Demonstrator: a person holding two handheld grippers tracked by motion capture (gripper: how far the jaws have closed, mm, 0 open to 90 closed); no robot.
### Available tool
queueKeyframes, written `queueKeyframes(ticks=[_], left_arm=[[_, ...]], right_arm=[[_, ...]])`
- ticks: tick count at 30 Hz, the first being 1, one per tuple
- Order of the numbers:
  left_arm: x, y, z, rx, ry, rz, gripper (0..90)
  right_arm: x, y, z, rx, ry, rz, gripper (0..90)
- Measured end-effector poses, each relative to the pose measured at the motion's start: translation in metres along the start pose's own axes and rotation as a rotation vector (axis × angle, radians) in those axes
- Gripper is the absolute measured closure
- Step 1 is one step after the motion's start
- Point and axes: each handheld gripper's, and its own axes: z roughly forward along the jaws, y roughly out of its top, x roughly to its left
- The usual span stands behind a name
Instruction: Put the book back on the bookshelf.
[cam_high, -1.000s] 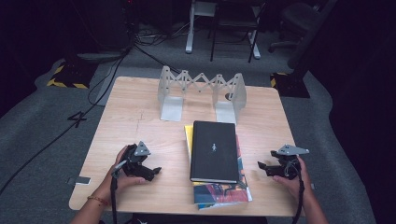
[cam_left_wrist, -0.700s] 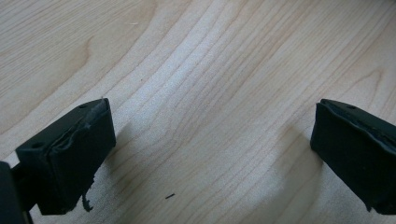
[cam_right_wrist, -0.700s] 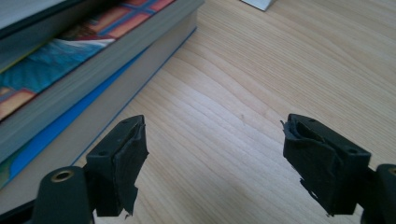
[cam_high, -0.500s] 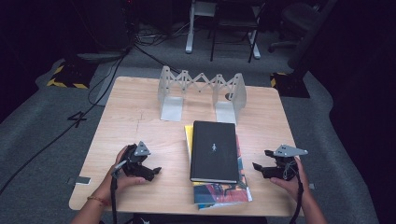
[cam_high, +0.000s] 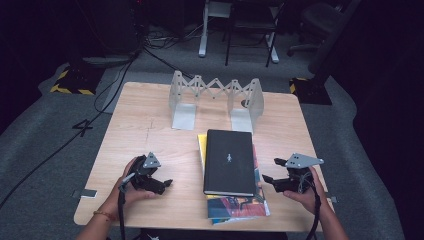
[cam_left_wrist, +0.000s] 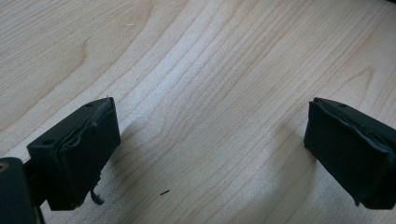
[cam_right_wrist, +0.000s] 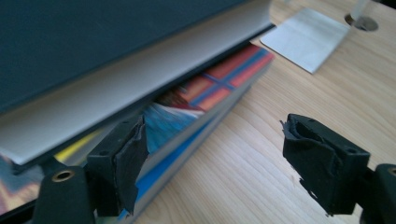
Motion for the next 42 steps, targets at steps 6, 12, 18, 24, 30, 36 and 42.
queueKeyframes(ticks=[6, 12, 18, 24, 30, 36, 42], left_arm=[[-0.001, 0.001, 0.001, 0.001, 0.005, -0.005, 4.1], [-0.003, 0.005, 0.004, -0.003, -0.001, -0.005, 5.3], [-0.005, 0.01, 0.007, -0.011, -0.026, 0.006, 10.0], [-0.009, 0.02, 0.008, -0.028, -0.036, 0.045, 16.2], [-0.012, 0.031, 0.009, -0.05, -0.025, 0.055, 16.3], [-0.018, 0.052, 0.012, -0.093, -0.011, 0.1, 17.2], [-0.026, 0.075, 0.02, -0.121, 0.011, 0.133, 18.3]], right_arm=[[0.009, 0.017, -0.002, -0.03, 0.043, -0.018, 22.9], [0.019, 0.029, -0.003, -0.042, 0.064, -0.033, 22.9], [0.027, 0.035, 0.0, -0.042, 0.112, -0.035, 22.6], [0.034, 0.039, 0.01, -0.02, 0.14, -0.034, 18.9], [0.022, 0.041, 0.023, 0.01, 0.208, 0.029, 6.9], [0.007, 0.043, 0.038, 0.067, 0.305, 0.093, 0.3], [0.006, 0.046, 0.048, 0.062, 0.355, 0.104, 0.1]])
